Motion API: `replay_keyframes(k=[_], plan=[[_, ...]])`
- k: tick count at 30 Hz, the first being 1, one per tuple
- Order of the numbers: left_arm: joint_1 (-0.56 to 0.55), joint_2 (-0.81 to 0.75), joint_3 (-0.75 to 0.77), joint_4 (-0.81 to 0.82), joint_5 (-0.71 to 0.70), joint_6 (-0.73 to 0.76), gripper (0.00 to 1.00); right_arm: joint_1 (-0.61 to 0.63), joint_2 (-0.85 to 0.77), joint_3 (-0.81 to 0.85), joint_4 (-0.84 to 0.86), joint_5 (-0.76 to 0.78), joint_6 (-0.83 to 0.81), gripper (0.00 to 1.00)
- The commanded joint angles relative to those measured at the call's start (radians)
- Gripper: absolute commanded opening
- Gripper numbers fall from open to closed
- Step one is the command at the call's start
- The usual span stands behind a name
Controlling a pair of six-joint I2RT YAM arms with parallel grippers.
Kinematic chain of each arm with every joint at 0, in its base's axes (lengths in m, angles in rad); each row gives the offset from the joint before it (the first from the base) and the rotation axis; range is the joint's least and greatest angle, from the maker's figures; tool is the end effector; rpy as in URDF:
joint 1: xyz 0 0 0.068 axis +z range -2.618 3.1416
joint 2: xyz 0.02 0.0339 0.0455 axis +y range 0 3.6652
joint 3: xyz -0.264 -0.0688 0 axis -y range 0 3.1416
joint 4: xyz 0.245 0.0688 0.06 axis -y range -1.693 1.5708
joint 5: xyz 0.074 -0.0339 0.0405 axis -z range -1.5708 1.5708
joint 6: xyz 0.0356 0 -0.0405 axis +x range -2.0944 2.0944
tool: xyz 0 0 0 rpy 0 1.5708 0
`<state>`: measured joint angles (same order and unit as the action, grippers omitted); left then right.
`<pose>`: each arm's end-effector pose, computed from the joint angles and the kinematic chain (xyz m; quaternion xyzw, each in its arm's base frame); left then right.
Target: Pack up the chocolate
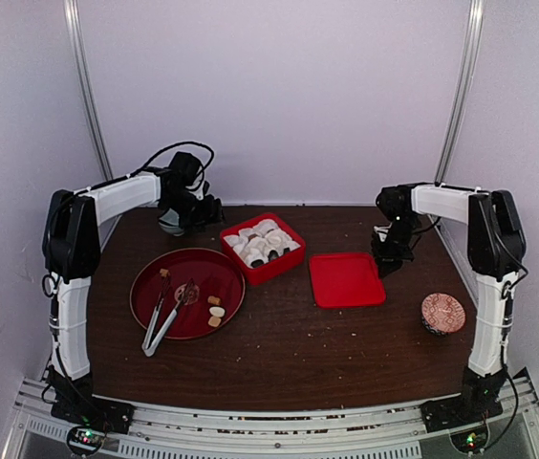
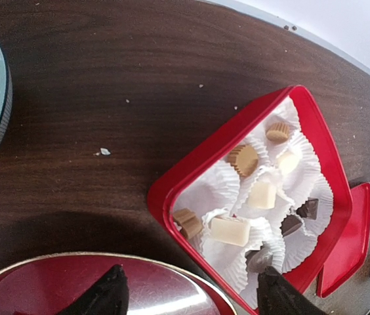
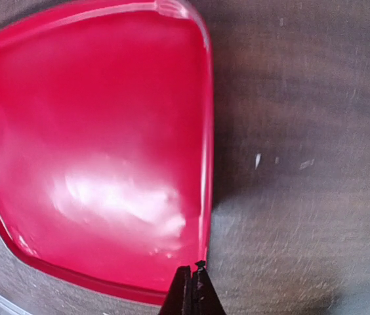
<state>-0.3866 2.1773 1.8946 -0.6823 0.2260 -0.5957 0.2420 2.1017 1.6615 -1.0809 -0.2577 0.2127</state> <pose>0.4456 -0.1900 0.2303 -0.0655 0.9467 -0.2347 0.2106 0.3923 0.1062 0.1828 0.0177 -0.9913 -0.1307 0.0049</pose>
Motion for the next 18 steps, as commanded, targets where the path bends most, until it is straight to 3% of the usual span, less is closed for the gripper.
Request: replay_keyframes(k=[1,2,7,9,12,18], plan=[[0.006,0.018,0.039,0.006,0.007,-0.003,0.7,0.017,-0.08,-0.088,0.032,0.003,0.008,0.0],[0.007,0.018,0.04,0.007,0.007,-0.005,0.7,0.017,-0.09,-0.11,0.053,0.02,0.022,0.01],[0.007,0.018,0.049,0.0,0.012,-0.004,0.7,0.021,-0.094,-0.169,0.102,0.047,0.071,0.26],[0.007,0.018,0.054,-0.009,0.009,0.001,0.7,0.029,-0.089,-0.181,0.106,0.062,0.075,0.3],[0.007,0.017,0.059,-0.02,0.008,0.003,0.7,0.041,-0.07,-0.183,0.098,0.081,0.071,0.29],[0.008,0.012,0.059,-0.024,0.005,0.004,0.7,0.086,-0.028,-0.134,0.046,0.109,0.045,0.17]])
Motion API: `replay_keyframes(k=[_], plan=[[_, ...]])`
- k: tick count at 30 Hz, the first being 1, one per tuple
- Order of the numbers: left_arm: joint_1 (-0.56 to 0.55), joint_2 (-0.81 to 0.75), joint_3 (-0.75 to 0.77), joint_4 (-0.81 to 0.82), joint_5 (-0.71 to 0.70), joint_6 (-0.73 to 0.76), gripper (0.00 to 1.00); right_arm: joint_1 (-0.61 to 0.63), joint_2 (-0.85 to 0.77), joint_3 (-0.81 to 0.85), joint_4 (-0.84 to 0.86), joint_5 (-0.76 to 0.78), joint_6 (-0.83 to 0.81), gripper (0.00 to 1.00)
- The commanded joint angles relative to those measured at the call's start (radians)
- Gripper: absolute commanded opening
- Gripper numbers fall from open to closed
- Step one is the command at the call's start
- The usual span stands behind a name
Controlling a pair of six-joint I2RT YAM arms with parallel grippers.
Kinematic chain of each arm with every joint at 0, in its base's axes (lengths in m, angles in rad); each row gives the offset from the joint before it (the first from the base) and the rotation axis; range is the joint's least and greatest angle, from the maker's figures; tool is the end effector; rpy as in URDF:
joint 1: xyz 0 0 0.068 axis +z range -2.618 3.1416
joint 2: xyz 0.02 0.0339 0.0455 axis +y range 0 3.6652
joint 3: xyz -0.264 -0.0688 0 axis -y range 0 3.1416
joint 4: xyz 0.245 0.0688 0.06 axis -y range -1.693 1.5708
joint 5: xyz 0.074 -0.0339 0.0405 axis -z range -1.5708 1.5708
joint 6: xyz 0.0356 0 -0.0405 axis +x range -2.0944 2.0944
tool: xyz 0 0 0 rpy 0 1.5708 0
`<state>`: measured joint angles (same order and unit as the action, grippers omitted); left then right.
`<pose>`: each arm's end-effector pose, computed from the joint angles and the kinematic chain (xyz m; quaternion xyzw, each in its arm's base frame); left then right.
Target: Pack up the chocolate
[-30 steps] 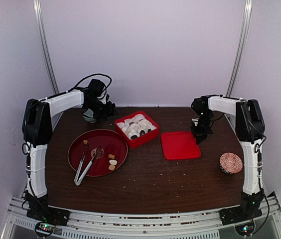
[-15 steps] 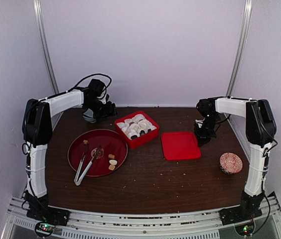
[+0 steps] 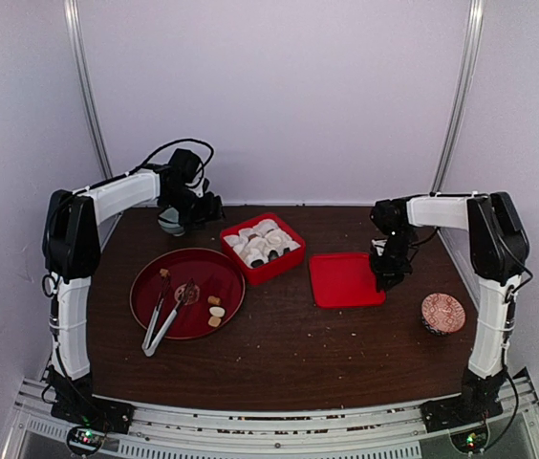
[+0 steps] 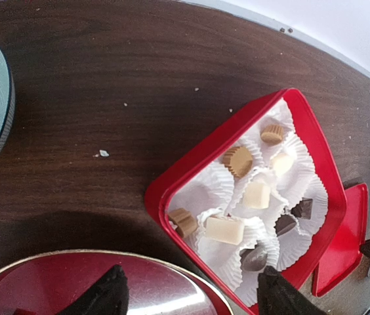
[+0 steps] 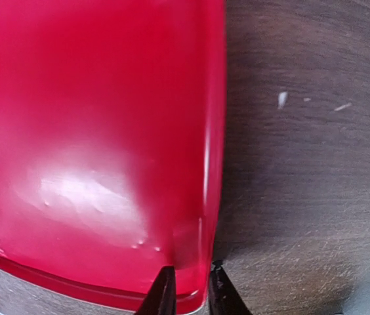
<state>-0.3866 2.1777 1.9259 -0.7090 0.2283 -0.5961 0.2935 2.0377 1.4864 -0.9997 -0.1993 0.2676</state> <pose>0.4462 -0.1903 0.2383 -0.0651 0.9460 -0.2366 0.2118 0.3628 0.1170 0.1631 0.0139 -0.9949 -0.0983 0.0181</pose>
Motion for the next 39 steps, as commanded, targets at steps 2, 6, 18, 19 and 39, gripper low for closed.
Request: replay_keyframes(k=[2,6,18,19,39], plan=[[0.006,0.011,0.026,0.002,0.001,0.004,0.7,0.047,0.06,0.069,-0.071,0.058,-0.021,0.16],[0.006,0.008,0.022,-0.001,-0.003,0.005,0.7,0.048,0.07,0.073,-0.084,0.04,-0.022,0.1],[0.006,-0.014,-0.006,0.014,-0.009,0.001,0.7,0.085,-0.086,-0.18,-0.019,-0.014,-0.01,0.0],[0.006,-0.014,-0.009,0.017,-0.008,0.003,0.7,0.085,-0.102,-0.199,-0.01,-0.016,-0.005,0.0],[0.008,0.157,0.156,0.061,0.082,0.063,0.7,0.1,-0.091,-0.186,0.048,-0.023,0.002,0.0]])
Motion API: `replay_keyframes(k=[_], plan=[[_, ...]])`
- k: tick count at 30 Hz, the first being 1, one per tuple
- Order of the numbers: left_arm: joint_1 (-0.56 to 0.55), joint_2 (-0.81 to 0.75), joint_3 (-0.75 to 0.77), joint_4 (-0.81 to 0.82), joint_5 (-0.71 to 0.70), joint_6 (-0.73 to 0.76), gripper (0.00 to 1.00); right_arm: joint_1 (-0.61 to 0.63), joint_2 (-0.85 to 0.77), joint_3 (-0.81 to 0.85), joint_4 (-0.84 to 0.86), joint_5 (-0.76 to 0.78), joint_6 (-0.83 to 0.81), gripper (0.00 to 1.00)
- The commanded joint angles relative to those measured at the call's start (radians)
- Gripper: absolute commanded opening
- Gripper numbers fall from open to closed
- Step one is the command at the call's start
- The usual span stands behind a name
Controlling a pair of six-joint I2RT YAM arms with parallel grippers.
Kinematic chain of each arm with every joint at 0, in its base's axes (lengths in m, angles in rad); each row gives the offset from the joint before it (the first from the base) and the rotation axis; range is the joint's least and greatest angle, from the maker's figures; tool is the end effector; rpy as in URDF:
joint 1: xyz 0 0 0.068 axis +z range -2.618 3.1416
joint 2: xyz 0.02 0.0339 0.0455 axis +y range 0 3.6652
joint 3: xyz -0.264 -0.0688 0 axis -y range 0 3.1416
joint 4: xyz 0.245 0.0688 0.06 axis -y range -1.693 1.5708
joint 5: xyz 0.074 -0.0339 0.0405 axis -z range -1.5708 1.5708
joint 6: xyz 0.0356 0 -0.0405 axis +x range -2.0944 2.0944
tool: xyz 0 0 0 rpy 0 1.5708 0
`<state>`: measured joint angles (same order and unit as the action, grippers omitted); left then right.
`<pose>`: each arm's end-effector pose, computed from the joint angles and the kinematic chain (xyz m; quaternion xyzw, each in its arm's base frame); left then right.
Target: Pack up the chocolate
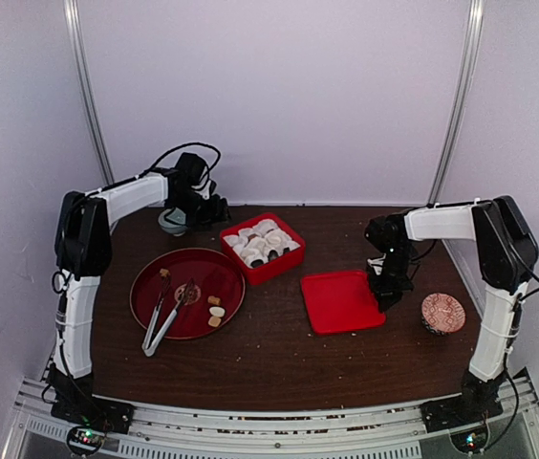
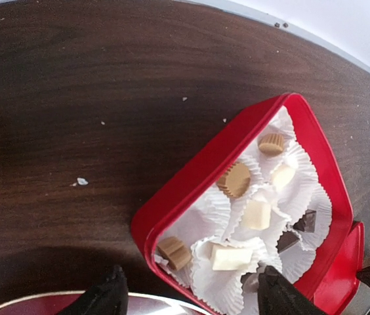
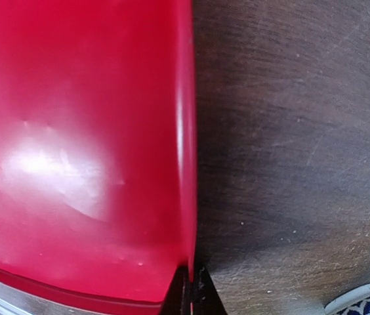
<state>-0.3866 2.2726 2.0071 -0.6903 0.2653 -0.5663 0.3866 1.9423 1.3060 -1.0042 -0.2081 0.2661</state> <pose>0.4643 -0.1991 0.2202 -0.0449 0.9445 -0.2496 0.2088 0.3130 0.1354 0.1536 0.0562 -0.9924 -0.0872 0.0661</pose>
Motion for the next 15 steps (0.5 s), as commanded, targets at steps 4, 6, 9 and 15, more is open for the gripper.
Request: replay_keyframes(k=[4,6,9,15], plan=[[0.008,0.137,0.161,0.047,0.101,0.037,0.69,0.002,-0.077,-0.022,0.055,-0.027,0.011,0.0],[0.009,0.17,0.186,0.052,0.129,0.035,0.68,-0.009,-0.119,-0.032,0.056,-0.036,0.012,0.0],[0.007,0.204,0.201,0.071,0.163,0.044,0.65,-0.031,-0.183,-0.048,0.048,-0.049,0.009,0.0],[-0.003,0.246,0.237,0.086,0.221,0.09,0.55,-0.082,-0.28,-0.052,-0.001,-0.059,-0.017,0.0]])
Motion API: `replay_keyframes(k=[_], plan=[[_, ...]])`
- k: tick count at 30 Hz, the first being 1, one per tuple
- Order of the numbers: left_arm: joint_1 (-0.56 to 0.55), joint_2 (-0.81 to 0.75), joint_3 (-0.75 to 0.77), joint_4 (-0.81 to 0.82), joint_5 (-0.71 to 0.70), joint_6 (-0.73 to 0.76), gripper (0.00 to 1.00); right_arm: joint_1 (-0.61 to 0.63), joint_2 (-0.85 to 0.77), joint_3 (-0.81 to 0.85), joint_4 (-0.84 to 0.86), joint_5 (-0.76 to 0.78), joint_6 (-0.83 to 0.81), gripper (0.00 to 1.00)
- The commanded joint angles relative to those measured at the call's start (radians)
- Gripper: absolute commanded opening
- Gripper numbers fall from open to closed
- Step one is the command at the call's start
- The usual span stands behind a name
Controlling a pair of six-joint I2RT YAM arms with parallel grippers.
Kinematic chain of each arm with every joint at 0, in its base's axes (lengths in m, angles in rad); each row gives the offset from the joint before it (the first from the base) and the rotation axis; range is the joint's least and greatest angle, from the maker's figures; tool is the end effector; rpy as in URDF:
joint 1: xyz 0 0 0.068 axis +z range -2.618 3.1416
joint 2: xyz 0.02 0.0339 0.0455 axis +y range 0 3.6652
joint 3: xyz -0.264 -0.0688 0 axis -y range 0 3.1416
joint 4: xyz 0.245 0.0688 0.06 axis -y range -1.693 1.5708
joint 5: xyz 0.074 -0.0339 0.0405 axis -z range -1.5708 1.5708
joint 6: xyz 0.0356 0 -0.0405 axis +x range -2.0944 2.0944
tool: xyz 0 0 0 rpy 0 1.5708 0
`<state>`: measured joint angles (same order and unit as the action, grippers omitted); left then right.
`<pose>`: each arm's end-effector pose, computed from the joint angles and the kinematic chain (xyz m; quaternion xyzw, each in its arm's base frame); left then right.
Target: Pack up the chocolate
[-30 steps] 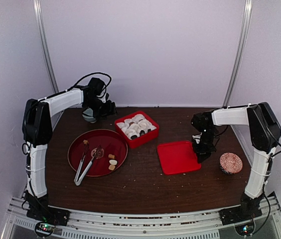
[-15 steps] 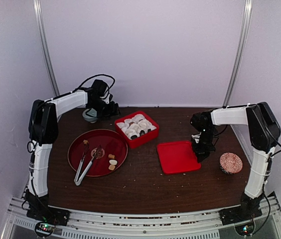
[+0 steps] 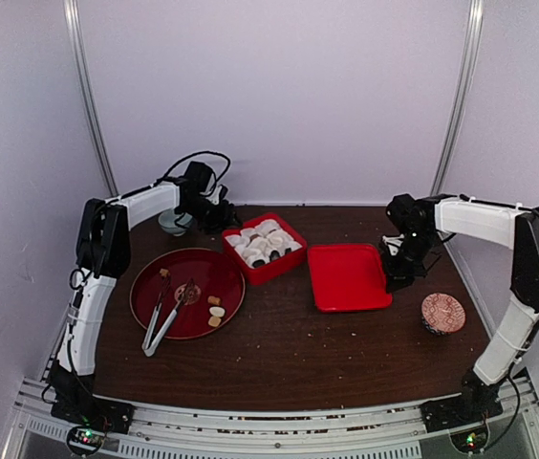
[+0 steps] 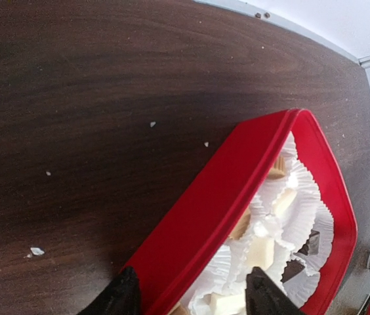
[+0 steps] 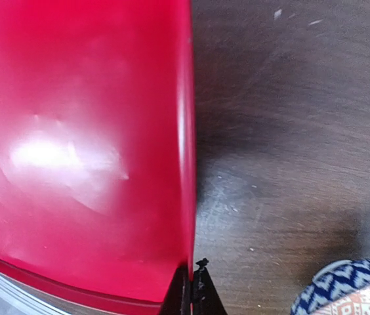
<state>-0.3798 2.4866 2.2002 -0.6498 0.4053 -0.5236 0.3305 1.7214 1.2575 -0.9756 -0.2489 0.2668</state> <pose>0.5006 -0.2149 0.1767 -0.0042 0.9327 -0.3054 0.1915 0.2996 0.1121 0.2110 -0.0397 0.9894 0.1375 0.0258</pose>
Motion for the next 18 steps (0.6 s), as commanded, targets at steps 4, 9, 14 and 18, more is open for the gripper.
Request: replay_keyframes(k=[4,9,14,18], plan=[[-0.023,0.049,0.048,0.045,0.112,0.09,0.47,-0.051,-0.099,0.005,-0.063,-0.016,-0.031,0.0],[-0.045,0.057,0.049,0.029,0.134,0.17,0.38,-0.085,-0.125,0.026,-0.087,-0.026,-0.039,0.0],[-0.062,0.051,0.037,0.002,0.142,0.24,0.3,-0.114,-0.136,0.046,-0.107,-0.032,-0.049,0.0],[-0.077,0.023,0.001,-0.014,0.135,0.309,0.22,-0.13,-0.144,0.064,-0.117,-0.04,-0.054,0.0]])
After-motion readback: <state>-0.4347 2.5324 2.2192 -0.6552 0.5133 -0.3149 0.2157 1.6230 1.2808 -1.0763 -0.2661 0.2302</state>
